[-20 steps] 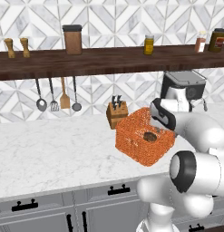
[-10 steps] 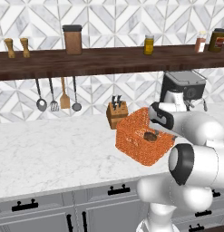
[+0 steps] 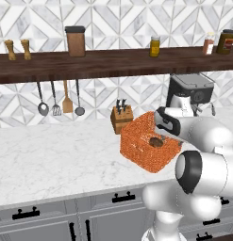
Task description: Open the cabinet, pick up the bread from the cabinet and place it in the basket. Then move the basket to the dining counter.
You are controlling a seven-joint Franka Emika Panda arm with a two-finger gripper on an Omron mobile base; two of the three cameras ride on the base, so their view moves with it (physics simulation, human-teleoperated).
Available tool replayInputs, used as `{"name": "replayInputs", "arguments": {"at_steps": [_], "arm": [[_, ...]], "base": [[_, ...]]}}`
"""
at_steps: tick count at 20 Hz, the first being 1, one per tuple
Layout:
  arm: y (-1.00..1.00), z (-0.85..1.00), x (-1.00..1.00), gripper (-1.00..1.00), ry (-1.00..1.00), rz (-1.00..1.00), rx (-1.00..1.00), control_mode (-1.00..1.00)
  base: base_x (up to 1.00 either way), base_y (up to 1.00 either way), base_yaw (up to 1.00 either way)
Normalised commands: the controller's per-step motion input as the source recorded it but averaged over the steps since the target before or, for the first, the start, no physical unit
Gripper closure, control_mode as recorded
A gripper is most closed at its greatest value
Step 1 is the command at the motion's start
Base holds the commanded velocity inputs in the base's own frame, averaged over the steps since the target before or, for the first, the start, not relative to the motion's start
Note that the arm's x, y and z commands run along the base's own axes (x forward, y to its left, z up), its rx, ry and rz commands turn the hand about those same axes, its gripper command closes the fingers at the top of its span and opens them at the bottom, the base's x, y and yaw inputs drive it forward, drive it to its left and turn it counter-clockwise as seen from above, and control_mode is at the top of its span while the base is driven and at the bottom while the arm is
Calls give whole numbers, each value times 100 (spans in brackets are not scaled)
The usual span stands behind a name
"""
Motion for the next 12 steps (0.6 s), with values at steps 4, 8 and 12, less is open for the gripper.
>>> {"name": "replayInputs", "arguments": {"at_steps": [4,8,12], "arm": [[10,-29,-4,100,0,0,0,-100],[4,-9,-11,100,4,0,0,-100],[4,4,-50,100,-1,-2,11,-100]], "base": [[0,0,0],[0,0,0],[0,0,0]]}}
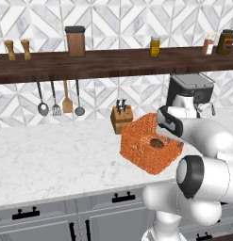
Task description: Open the cabinet, pick up the bread from the cabinet and place it in the basket. Then move the basket to the dining counter.
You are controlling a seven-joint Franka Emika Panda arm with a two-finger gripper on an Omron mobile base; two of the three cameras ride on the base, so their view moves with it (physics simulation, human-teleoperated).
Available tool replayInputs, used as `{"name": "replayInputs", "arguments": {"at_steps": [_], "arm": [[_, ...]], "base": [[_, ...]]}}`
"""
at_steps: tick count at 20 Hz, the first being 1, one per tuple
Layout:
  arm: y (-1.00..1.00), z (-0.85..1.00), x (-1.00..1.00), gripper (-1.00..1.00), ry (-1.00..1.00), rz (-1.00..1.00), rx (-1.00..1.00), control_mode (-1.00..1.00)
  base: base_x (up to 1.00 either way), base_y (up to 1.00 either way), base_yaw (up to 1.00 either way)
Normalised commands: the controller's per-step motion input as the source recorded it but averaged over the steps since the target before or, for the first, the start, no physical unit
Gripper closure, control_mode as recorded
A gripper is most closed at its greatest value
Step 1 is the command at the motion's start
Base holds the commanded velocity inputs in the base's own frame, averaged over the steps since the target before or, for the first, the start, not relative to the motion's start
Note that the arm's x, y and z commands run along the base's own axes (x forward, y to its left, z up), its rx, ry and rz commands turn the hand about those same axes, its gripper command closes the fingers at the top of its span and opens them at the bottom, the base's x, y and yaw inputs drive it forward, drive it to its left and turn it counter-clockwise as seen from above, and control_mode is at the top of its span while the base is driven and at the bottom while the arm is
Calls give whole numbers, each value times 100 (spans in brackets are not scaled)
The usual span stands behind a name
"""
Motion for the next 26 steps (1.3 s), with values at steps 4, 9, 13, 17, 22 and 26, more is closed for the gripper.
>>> {"name": "replayInputs", "arguments": {"at_steps": [4,9,13,17,22,26], "arm": [[0,54,-58,100,-4,-7,18,-100],[11,88,-44,100,-20,-7,6,-100],[8,69,-39,100,-29,-10,-2,-100],[6,35,-27,100,-23,-35,-9,-100],[34,30,-1,100,0,-51,-10,-100],[16,5,-3,100,14,-36,3,-100]], "base": [[0,0,0],[0,0,0],[0,0,0],[0,0,0],[0,0,0],[0,0,0]]}}
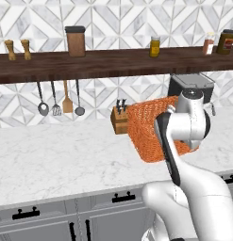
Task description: Open the cabinet, pick up the bread from the cabinet and place it in the basket. Then move the basket to the dining counter.
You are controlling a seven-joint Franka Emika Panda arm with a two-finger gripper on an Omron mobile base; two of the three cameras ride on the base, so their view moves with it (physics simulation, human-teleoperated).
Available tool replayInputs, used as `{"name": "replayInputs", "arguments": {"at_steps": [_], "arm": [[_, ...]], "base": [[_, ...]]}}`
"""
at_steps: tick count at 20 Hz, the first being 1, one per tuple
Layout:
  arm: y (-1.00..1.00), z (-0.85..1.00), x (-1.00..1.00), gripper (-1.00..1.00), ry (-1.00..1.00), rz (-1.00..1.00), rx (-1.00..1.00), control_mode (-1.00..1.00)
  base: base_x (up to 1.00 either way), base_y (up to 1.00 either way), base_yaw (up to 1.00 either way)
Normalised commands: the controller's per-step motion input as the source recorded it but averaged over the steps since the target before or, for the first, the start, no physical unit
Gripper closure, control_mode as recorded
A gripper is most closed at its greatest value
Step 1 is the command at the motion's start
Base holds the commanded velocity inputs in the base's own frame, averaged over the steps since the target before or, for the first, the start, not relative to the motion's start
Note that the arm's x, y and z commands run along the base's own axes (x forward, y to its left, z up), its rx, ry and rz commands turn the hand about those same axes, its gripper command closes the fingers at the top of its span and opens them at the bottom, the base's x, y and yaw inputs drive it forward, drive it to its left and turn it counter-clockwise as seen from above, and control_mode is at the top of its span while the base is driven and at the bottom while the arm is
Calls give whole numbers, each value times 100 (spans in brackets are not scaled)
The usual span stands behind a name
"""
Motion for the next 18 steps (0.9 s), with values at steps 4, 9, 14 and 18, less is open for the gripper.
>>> {"name": "replayInputs", "arguments": {"at_steps": [4,9,14,18], "arm": [[3,-1,0,100,0,-2,0,-100],[0,0,0,100,0,0,0,-100],[0,0,0,100,0,0,0,100],[0,0,0,100,0,0,0,100]], "base": [[0,0,0],[0,0,0],[-32,-16,-4],[-62,-45,-30]]}}
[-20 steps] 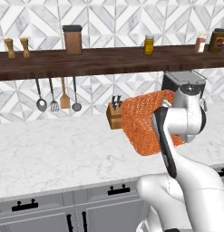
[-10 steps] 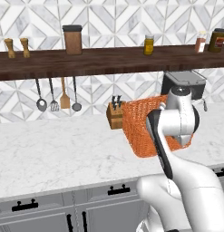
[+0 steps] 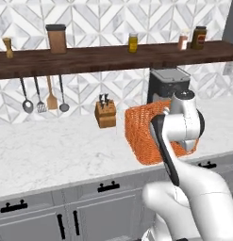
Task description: Open the cabinet, pick up the bread from the cabinet and place it in the basket. Then move the basket to the dining counter.
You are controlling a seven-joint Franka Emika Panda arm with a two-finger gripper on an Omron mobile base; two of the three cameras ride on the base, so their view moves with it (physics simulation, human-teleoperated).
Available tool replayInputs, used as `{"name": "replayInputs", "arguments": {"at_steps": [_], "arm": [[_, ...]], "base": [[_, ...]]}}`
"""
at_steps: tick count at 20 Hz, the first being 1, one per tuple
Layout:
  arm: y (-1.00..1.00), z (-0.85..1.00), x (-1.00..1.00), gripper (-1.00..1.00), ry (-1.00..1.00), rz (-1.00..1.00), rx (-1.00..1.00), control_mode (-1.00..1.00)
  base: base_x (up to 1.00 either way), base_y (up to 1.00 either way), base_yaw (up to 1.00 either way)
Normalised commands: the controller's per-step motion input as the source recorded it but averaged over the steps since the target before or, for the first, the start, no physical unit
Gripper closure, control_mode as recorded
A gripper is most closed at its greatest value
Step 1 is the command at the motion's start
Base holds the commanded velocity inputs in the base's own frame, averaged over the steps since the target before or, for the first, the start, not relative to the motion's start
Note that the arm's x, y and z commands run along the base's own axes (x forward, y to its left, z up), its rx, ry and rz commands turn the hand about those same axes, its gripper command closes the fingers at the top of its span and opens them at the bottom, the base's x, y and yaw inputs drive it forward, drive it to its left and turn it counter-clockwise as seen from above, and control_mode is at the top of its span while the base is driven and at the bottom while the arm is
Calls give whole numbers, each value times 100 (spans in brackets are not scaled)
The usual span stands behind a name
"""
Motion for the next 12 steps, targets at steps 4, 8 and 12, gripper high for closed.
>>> {"name": "replayInputs", "arguments": {"at_steps": [4,8,12], "arm": [[0,0,0,100,0,0,0,100],[0,0,0,100,0,0,0,100],[0,0,0,100,0,0,0,100]], "base": [[-14,-57,-71],[0,-14,-92],[0,0,-99]]}}
